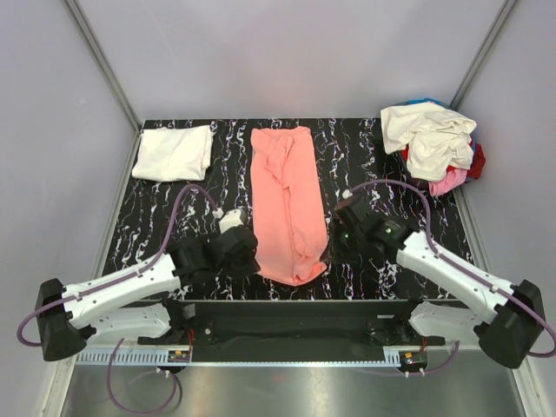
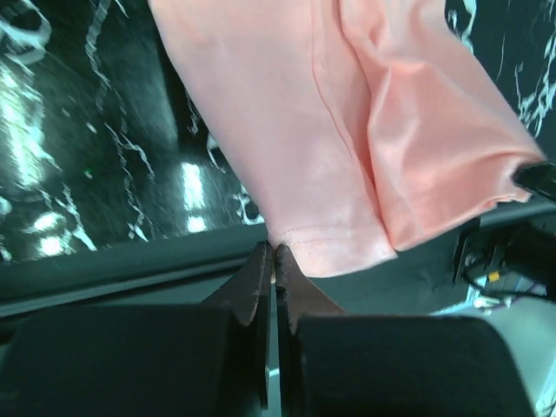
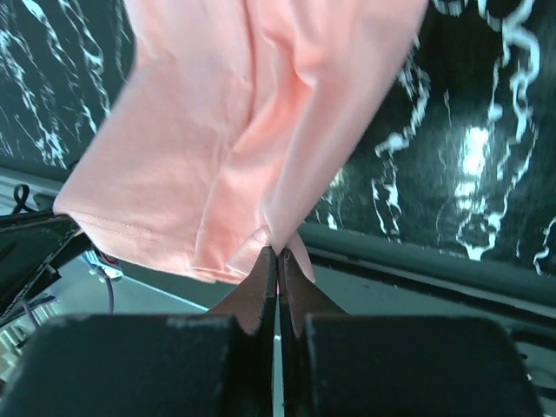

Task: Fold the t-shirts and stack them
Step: Fold the tshirt

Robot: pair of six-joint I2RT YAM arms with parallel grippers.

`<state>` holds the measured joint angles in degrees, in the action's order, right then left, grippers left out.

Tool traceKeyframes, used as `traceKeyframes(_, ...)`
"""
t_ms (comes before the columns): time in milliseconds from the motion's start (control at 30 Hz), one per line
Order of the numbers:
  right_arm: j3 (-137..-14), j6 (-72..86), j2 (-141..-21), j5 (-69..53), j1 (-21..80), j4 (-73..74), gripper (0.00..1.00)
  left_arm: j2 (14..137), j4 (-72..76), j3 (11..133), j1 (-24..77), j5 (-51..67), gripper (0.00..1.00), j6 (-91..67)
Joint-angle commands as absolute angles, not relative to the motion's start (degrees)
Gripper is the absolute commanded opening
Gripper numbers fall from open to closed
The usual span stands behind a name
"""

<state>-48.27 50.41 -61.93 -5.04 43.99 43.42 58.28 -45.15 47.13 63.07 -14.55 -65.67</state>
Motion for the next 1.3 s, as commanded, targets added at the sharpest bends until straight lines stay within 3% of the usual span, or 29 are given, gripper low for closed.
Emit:
traceKeyframes(0,-57.2,44.3,-67.7,-1.7,41.0,44.5,0.00,58.2,-45.4,50.7,57.6,-14.3,0.00,-59.9)
traceKeyframes(533,-84.5,29.0,-95.2,-7.6,26.1,47.4,0.00,76.5,-44.2,68.4,35.2,-5.5,0.00,-40.1)
traceKeyframes(1067,-107.1,22.6,-115.7,-11.4,21.4,49.8,0.00,102.3,-42.6,89.5,25.1,2.6,0.00,-29.8)
traceKeyframes(1100,-108.5,22.6,-118.9,-11.5,21.0,50.1,0.00,104.2,-42.9,92.4,23.9,3.8,0.07,-29.4)
traceKeyframes(1167,-114.8,22.2,-122.9,-11.4,19.6,52.4,0.31,110.6,-44.5,96.0,22.6,4.7,0.29,-28.8)
traceKeyframes(1200,-117.5,22.2,-127.2,-11.3,19.0,53.3,0.47,113.2,-45.4,99.8,21.1,6.1,0.31,-28.6)
traceKeyframes(1233,-120.5,21.5,-129.4,-11.8,18.1,54.4,0.72,115.4,-46.7,101.9,20.5,6.7,0.34,-28.8)
traceKeyframes(1267,-126.8,21.0,-131.6,-10.7,17.6,58.1,0.78,119.5,-48.8,104.1,19.8,7.5,0.37,-28.8)
